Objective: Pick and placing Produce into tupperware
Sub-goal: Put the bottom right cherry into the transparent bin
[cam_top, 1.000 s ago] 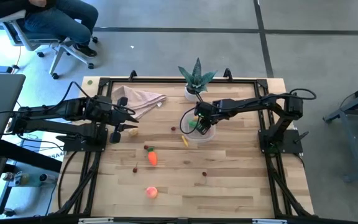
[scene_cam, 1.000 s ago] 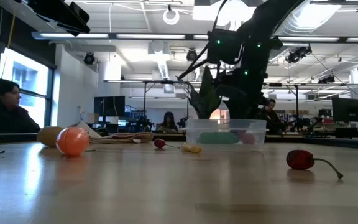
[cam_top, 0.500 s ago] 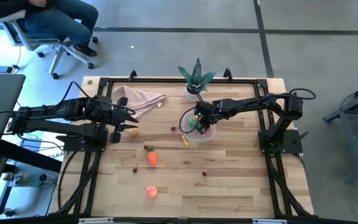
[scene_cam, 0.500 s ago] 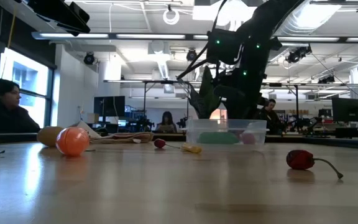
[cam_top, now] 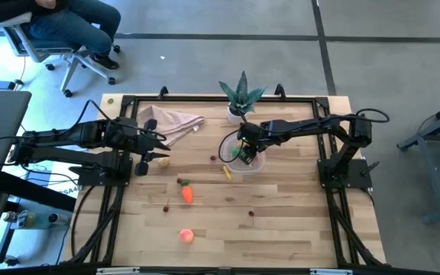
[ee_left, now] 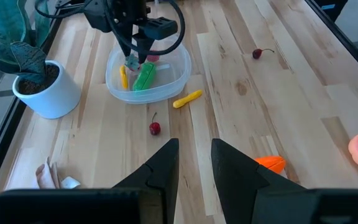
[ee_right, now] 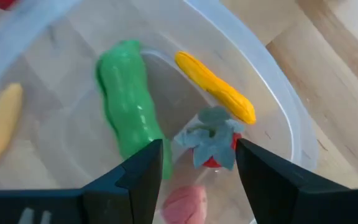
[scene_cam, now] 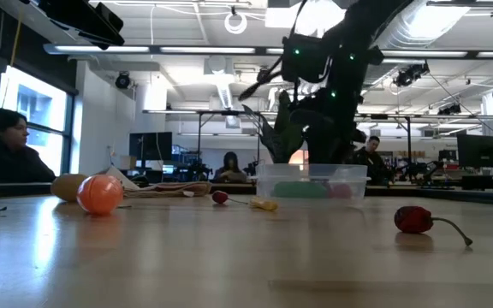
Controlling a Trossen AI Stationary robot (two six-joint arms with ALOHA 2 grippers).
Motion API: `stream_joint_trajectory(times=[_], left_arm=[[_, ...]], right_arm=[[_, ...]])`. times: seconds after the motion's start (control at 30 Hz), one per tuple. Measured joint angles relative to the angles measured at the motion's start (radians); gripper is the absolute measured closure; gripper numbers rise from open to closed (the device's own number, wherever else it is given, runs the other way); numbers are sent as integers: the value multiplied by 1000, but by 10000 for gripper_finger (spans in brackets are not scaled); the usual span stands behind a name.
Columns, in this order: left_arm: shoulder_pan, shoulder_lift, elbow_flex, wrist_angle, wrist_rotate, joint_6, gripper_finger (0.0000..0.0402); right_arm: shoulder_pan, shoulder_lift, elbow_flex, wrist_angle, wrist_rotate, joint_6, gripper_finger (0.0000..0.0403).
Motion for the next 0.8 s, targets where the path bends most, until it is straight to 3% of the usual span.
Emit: stream_joint_trajectory(times=[0.27,0.47,0.63,0.8], left_arm=[[0,0,0,0,0,0,318],[0,0,0,0,0,0,318],[0,0,0,0,0,0,318],[0,0,0,0,0,0,318]], right_arm=[[50,0,158,-204,-7,19,208],[162,0,278,-378,-22,120,208],[311,0,331,-497,-33,307,208],[486,0,317,-513,-43,603,208]])
